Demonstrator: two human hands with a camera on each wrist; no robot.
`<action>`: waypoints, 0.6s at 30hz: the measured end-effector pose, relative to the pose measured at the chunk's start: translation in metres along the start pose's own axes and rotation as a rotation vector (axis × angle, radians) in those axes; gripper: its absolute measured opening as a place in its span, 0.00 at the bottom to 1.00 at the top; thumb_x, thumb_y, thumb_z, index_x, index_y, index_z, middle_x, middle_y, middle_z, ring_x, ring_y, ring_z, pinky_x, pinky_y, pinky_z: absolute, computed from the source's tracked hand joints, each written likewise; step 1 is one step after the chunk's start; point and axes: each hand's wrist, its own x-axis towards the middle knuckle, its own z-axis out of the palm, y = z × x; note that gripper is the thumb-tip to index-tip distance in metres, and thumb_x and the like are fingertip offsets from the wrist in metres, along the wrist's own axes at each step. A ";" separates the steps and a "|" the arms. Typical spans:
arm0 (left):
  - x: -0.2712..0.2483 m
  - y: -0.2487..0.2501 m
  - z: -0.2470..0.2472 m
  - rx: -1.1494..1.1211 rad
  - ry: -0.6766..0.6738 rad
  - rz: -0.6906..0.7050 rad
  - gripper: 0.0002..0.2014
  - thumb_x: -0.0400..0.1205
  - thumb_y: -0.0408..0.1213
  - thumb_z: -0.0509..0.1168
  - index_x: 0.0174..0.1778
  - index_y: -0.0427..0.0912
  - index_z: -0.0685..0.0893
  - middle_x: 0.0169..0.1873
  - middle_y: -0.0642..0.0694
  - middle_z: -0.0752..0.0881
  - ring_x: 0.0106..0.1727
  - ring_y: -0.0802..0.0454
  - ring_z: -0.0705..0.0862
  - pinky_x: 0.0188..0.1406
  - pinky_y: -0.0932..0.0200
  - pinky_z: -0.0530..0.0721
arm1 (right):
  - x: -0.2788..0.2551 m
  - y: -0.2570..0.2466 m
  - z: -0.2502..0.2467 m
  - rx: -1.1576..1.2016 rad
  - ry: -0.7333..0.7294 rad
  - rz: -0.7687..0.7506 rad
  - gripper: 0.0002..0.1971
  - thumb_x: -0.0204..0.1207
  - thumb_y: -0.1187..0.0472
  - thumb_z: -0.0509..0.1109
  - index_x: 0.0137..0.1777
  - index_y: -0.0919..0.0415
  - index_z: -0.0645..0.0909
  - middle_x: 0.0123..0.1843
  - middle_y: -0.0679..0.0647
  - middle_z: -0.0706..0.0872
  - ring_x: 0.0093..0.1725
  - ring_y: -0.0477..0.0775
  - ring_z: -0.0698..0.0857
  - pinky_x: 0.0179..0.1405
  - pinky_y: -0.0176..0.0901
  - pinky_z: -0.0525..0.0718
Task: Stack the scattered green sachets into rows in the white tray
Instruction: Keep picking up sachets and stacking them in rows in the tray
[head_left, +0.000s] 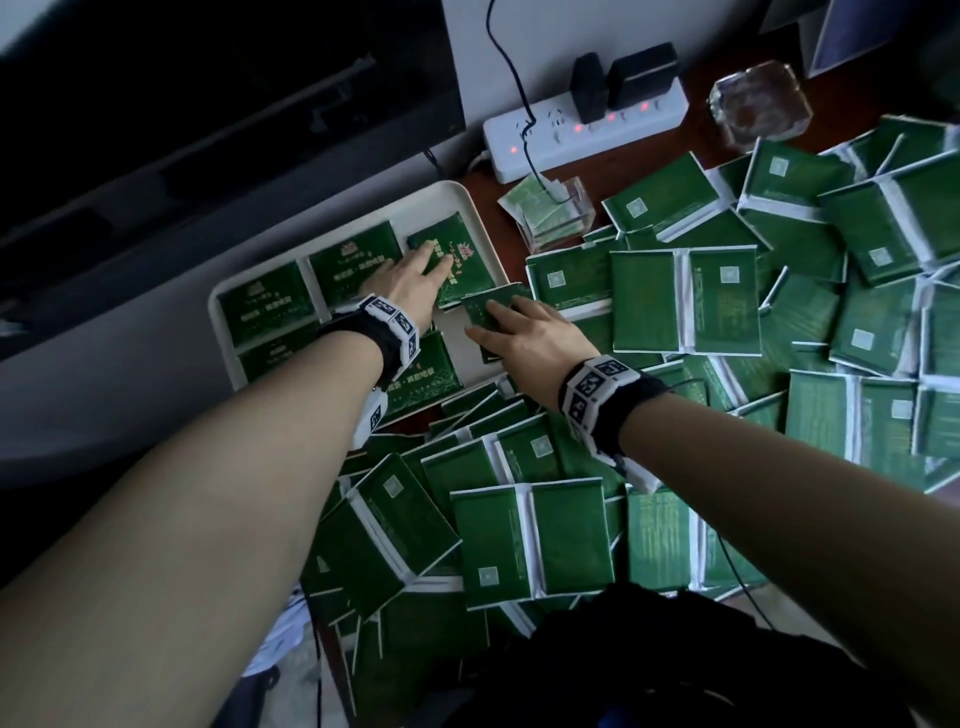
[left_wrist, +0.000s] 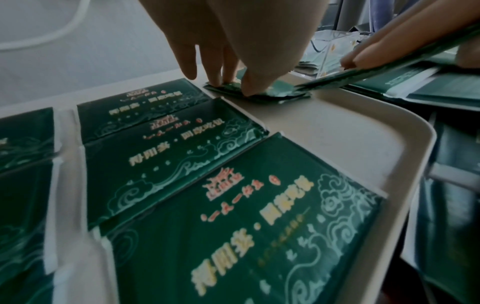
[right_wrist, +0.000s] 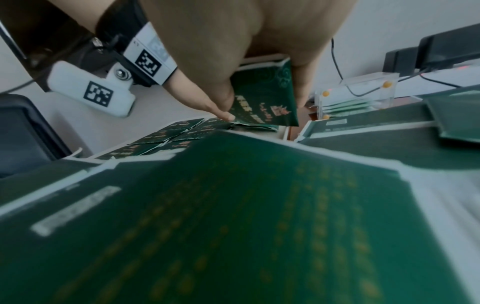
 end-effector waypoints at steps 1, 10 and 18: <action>0.004 -0.001 0.004 -0.024 -0.006 -0.015 0.37 0.84 0.27 0.59 0.87 0.52 0.52 0.87 0.46 0.48 0.81 0.37 0.64 0.74 0.44 0.74 | 0.000 0.000 0.000 -0.004 0.008 -0.013 0.34 0.83 0.64 0.63 0.86 0.45 0.59 0.87 0.59 0.57 0.85 0.66 0.57 0.84 0.58 0.55; 0.017 -0.003 0.004 -0.086 -0.020 -0.043 0.34 0.85 0.38 0.61 0.87 0.51 0.53 0.87 0.46 0.47 0.76 0.31 0.70 0.69 0.39 0.77 | 0.013 -0.001 0.006 -0.040 -0.030 -0.039 0.35 0.81 0.62 0.69 0.84 0.41 0.61 0.88 0.60 0.53 0.86 0.67 0.53 0.85 0.63 0.53; 0.021 -0.008 -0.003 -0.089 -0.024 -0.005 0.39 0.82 0.52 0.66 0.86 0.48 0.55 0.87 0.45 0.47 0.83 0.32 0.59 0.80 0.41 0.62 | 0.018 -0.002 0.005 -0.065 -0.002 -0.119 0.33 0.80 0.63 0.67 0.83 0.42 0.66 0.88 0.60 0.54 0.86 0.66 0.53 0.85 0.62 0.53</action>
